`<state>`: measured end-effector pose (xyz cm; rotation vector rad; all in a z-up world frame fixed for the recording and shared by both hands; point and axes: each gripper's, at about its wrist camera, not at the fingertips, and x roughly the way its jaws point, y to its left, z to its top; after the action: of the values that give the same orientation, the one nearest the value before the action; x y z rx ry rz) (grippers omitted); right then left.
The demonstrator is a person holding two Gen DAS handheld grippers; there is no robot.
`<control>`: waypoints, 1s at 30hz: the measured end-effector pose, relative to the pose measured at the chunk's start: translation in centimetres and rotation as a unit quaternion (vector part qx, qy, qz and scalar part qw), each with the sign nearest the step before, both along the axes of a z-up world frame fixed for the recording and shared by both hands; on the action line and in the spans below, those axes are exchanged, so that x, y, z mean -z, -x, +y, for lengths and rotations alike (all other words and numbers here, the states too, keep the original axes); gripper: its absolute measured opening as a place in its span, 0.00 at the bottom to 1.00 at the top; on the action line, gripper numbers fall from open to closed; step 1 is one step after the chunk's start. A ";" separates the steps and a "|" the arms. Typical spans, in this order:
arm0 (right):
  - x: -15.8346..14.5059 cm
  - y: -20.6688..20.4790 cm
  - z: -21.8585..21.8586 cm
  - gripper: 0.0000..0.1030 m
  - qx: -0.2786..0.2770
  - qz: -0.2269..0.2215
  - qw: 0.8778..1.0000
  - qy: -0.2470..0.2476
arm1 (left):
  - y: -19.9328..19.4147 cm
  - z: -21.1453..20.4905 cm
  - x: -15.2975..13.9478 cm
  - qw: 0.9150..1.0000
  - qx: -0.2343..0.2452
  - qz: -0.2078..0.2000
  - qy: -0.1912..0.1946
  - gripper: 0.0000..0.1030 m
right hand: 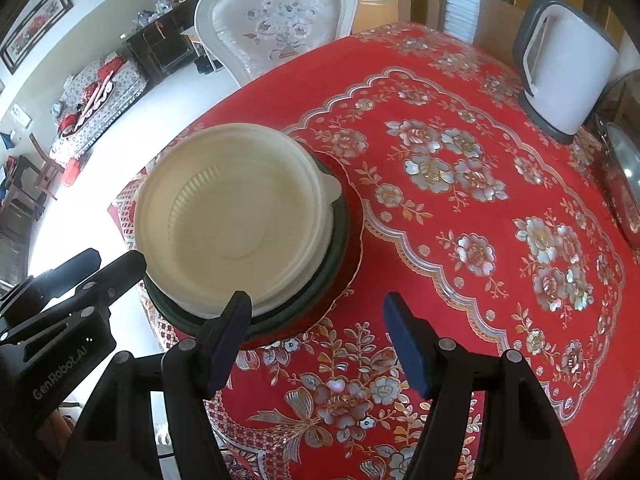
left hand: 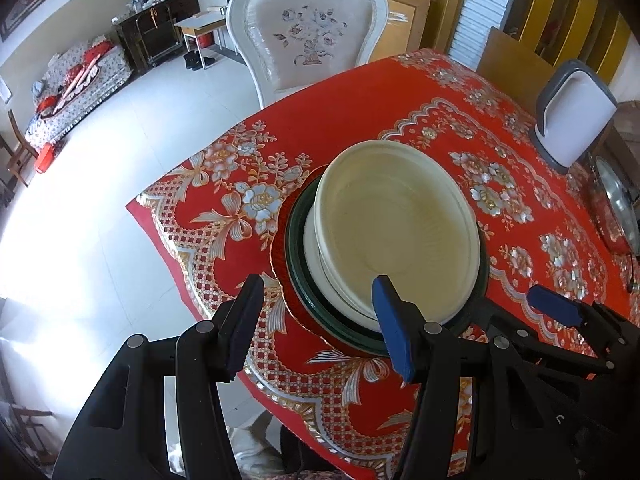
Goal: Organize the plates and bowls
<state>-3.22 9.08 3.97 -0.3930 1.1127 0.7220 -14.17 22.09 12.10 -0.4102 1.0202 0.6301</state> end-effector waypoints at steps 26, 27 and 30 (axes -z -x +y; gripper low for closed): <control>-0.1 -0.1 -0.3 0.67 -0.003 0.000 1.000 0.000 | -0.4 -0.8 -0.3 0.999 0.032 -0.005 -0.002 0.55; -0.2 -0.1 -0.3 0.67 -0.002 -0.001 1.000 0.001 | -0.5 -0.9 -0.3 0.999 0.033 -0.005 -0.002 0.55; -0.2 -0.1 -0.4 0.67 -0.001 0.001 1.000 0.000 | -0.5 -0.8 -0.4 0.999 0.039 -0.011 0.002 0.55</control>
<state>-3.08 8.70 4.14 -0.3938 1.1133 0.7245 -13.72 21.26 12.50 -0.3777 1.0116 0.5536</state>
